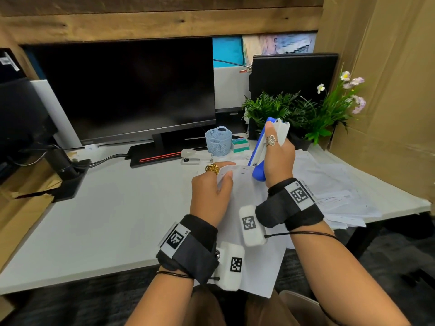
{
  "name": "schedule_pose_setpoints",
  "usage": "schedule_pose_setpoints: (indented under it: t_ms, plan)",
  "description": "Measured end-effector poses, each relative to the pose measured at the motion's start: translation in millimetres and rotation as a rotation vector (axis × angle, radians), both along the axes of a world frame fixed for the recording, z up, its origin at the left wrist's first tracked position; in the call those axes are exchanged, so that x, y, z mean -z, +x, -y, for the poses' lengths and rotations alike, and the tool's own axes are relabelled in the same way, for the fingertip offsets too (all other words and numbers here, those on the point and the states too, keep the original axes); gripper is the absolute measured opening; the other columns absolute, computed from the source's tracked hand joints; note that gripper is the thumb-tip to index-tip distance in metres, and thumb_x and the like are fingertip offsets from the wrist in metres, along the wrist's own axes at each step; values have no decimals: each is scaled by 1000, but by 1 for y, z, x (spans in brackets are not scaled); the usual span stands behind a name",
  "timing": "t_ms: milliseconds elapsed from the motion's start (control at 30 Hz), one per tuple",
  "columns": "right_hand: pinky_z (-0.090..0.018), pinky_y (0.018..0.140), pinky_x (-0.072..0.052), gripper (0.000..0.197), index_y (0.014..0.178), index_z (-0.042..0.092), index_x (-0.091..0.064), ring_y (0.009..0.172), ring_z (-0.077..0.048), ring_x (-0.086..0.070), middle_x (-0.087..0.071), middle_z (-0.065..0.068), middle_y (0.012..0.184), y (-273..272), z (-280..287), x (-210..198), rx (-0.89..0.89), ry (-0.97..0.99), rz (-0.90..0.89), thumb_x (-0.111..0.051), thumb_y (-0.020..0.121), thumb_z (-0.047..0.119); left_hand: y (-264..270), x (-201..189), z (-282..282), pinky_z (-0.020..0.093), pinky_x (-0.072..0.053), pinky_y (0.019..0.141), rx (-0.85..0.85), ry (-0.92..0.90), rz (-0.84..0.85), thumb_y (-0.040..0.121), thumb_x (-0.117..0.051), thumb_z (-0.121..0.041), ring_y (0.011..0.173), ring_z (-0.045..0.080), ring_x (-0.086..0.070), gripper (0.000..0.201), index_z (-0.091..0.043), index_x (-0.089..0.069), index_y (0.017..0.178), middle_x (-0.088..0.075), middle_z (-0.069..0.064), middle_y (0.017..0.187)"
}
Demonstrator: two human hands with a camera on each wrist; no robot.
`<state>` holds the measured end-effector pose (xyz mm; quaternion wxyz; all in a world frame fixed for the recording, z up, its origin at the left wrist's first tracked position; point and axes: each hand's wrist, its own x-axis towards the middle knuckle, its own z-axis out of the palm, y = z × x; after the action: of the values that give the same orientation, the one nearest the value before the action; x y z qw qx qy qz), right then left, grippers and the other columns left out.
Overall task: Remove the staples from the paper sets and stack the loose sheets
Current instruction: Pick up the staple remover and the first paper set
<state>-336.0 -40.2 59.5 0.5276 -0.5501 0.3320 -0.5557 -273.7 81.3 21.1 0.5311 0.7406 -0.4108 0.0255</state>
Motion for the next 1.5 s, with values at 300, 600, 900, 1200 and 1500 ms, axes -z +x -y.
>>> schedule_pose_setpoints:
  t_ms: [300, 600, 900, 1200, 1500]
  plan:
    - [-17, 63, -47, 19, 71, 21, -56, 64, -8, -55, -55, 3, 66, -1, -6, 2, -112, 53, 46, -65, 87, 29, -4, -13, -5, 25, -51, 74, 27, 45, 28, 79, -71, -24, 74, 7, -60, 8, -20, -71, 85, -63, -12, 77]
    - [-45, 89, -50, 17, 77, 27, -62, 91, -31, -63, -63, 0, 79, -7, -6, 3, -228, 14, -73, -63, 83, 44, 7, -39, 5, 24, -40, 69, 73, 474, 330, 88, -60, -39, 76, 11, -50, 26, -21, -73, 102, -69, 1, 92]
    - [-23, 68, -42, 19, 76, 27, -55, 69, -8, -50, -53, 5, 71, -18, -1, 2, -158, -23, -64, -54, 92, 37, 9, -38, 6, 22, -38, 67, 80, 395, 359, 88, -60, -39, 66, 8, -45, 23, -23, -72, 99, -47, -13, 64]
    - [-33, 73, -44, 25, 69, 24, -52, 68, -15, -51, -51, 1, 65, -7, -4, 9, -125, 27, -19, -56, 92, 35, 12, -37, 3, 22, -38, 67, 95, 433, 368, 88, -59, -41, 65, 9, -45, 25, -22, -72, 99, -46, -12, 63]
    - [-30, 82, -44, 21, 86, 24, -58, 86, -17, -55, -63, -6, 95, 21, -13, 18, -300, 163, -170, -58, 88, 45, 34, -31, -14, 26, -43, 83, 39, 645, 413, 89, -58, -41, 96, 15, -56, 29, -27, -66, 113, -65, -1, 108]
